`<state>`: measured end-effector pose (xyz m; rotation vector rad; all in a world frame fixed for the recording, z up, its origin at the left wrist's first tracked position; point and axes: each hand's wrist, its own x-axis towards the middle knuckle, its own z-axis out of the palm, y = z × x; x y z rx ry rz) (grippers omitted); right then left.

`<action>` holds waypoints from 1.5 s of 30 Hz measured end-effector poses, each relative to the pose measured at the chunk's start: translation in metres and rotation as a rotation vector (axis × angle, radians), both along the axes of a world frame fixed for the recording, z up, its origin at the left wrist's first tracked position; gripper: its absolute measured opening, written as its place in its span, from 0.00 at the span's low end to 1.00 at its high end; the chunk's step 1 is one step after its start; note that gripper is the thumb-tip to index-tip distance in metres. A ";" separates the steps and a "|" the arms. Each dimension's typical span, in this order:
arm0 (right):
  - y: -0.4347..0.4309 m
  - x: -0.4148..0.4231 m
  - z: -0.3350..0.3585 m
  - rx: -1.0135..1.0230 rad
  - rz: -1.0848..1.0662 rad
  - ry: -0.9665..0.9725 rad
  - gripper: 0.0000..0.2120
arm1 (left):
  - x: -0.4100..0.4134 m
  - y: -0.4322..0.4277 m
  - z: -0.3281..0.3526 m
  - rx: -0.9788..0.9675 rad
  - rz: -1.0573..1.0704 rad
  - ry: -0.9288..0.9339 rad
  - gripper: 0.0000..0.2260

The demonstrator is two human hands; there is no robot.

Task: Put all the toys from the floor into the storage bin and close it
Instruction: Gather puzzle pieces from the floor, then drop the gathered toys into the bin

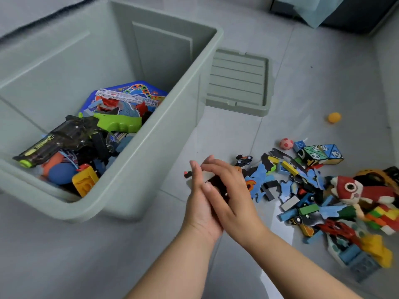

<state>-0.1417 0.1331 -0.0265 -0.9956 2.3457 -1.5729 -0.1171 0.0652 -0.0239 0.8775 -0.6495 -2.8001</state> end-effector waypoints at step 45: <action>0.113 -0.099 -0.111 0.821 -0.208 -0.165 0.24 | -0.057 0.079 -0.084 -0.201 -0.179 -0.583 0.08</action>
